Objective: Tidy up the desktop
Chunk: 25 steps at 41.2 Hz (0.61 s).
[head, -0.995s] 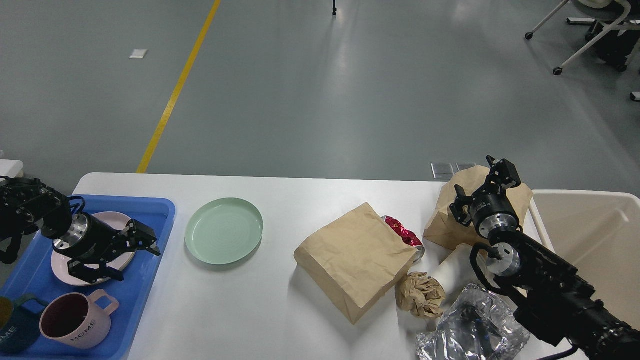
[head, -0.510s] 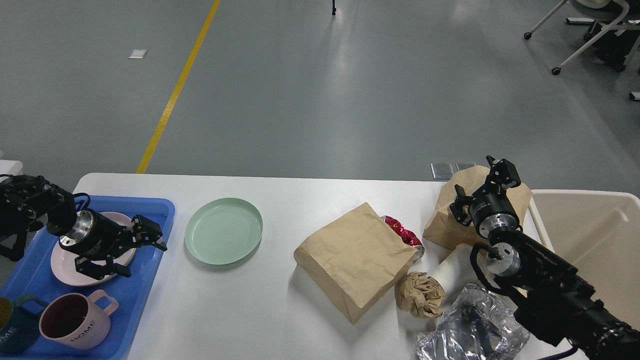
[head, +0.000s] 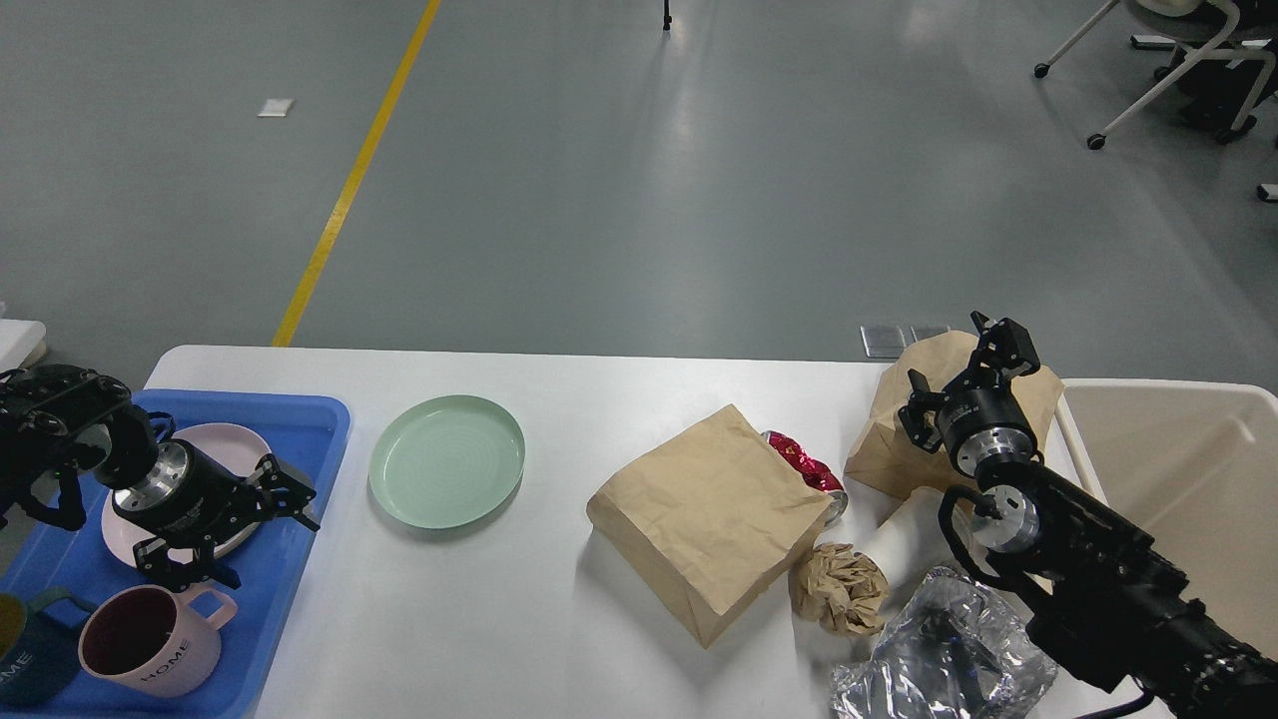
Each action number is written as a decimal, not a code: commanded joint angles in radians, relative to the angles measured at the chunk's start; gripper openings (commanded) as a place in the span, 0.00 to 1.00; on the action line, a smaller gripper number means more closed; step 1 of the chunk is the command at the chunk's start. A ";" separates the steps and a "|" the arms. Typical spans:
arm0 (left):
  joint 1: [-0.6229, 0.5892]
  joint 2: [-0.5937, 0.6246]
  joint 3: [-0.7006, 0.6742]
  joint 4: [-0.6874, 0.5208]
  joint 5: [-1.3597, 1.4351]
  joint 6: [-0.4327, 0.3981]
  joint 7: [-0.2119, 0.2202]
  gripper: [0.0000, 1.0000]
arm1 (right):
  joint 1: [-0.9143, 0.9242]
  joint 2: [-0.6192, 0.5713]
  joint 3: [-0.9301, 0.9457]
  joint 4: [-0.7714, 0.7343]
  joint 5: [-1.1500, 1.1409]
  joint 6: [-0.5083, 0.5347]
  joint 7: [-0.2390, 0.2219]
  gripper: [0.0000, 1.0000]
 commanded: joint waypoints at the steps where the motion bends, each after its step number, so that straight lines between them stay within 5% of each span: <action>1: 0.002 -0.005 -0.004 0.012 0.005 0.010 0.003 0.96 | 0.001 0.000 0.000 0.000 0.001 0.000 0.000 1.00; 25: -0.049 -0.202 -0.004 0.135 0.018 0.053 0.006 0.97 | -0.001 0.000 0.000 0.000 -0.001 0.000 0.000 1.00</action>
